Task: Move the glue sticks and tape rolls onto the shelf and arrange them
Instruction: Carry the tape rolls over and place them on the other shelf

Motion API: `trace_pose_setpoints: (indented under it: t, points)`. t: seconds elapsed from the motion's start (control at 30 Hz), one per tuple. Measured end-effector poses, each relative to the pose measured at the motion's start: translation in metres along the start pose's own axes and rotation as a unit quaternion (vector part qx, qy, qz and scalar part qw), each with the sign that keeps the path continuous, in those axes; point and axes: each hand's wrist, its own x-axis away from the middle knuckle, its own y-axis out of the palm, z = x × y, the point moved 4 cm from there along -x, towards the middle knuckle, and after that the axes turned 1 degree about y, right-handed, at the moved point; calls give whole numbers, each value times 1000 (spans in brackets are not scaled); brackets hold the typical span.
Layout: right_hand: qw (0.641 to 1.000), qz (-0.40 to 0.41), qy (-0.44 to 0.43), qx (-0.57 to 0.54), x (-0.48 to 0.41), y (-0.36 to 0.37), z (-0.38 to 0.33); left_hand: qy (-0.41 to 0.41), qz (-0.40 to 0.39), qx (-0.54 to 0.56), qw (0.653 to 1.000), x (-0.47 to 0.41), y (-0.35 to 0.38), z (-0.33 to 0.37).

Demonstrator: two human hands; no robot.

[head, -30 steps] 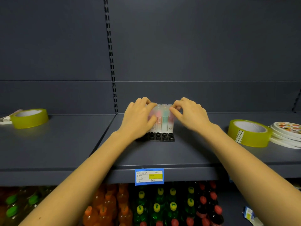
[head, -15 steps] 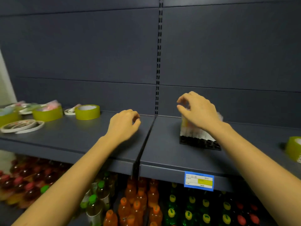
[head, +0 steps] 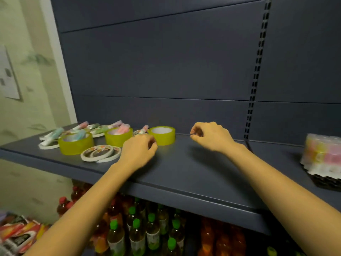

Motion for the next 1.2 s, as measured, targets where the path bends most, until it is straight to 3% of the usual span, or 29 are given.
trace_pose_setpoints:
  t: [0.23,0.47,0.63,0.77,0.83,1.0,1.2]
  points:
    - [999,-29,39,-13,-58,57,-67,-10,19,-11,1000,-7,-22,-105]
    - [996,-84,-25,14,-86,111,-147,-90,6,-96,991,5,-46,-191]
    - [992,-109,-50,34,-98,134,-185,-173,-171,-118,963,23,-28,-225]
    - [992,-114,-35,42,-101,140,-194,-191,-237,-27,952,22,-21,-235]
    - [991,-114,-28,62,-102,141,-193,-190,-238,-7,953,21,-22,-241]
    - [963,-219,-3,156,-94,156,-184,-163,-169,10,972,11,-40,-249]
    - [980,-154,1,126,-79,126,-151,-101,-141,-6,985,-6,-43,-219]
